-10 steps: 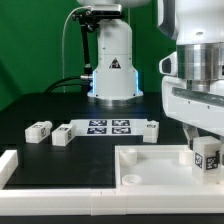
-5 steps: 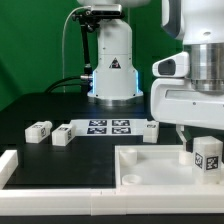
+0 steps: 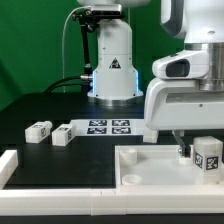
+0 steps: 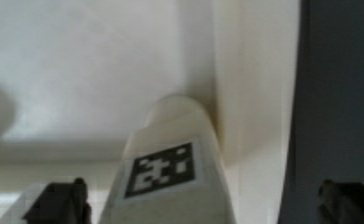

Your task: Assemble one leg

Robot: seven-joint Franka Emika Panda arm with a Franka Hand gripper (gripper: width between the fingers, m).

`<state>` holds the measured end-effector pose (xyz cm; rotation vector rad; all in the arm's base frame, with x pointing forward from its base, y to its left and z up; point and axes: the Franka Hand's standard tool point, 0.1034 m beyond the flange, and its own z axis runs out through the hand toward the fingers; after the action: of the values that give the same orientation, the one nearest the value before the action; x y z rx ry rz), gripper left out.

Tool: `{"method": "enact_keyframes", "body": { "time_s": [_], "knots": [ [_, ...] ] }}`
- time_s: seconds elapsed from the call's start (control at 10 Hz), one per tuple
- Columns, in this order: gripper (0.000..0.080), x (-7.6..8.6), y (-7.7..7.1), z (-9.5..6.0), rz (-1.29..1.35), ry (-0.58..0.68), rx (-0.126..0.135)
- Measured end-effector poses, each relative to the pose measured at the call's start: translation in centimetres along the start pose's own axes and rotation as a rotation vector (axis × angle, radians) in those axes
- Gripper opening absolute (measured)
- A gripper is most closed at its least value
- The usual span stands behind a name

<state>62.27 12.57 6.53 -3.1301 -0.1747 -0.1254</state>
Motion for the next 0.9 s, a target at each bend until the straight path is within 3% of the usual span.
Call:
{"method": "enact_keyframes", "body": {
  "time_s": [0.3,0.4,0.5,0.6,0.7,0.9],
  "knots": [
    [0.0649,0.07,0.28,-0.03,-0.175,0.001,-0.013],
    [0.0561,0.07,0.28,-0.03,-0.174,0.001,-0.013],
    [0.0561,0.07,0.28,-0.03,-0.174,0.001,-0.013],
    [0.0361,0.07,0.27,-0.03,-0.157,0.001,-0.012],
    [0.0288,0.07,0.28,-0.03,-0.123,0.001,-0.012],
    [0.0288,0.07,0.26,-0.03,-0.006,0.002,-0.009]
  ]
}}
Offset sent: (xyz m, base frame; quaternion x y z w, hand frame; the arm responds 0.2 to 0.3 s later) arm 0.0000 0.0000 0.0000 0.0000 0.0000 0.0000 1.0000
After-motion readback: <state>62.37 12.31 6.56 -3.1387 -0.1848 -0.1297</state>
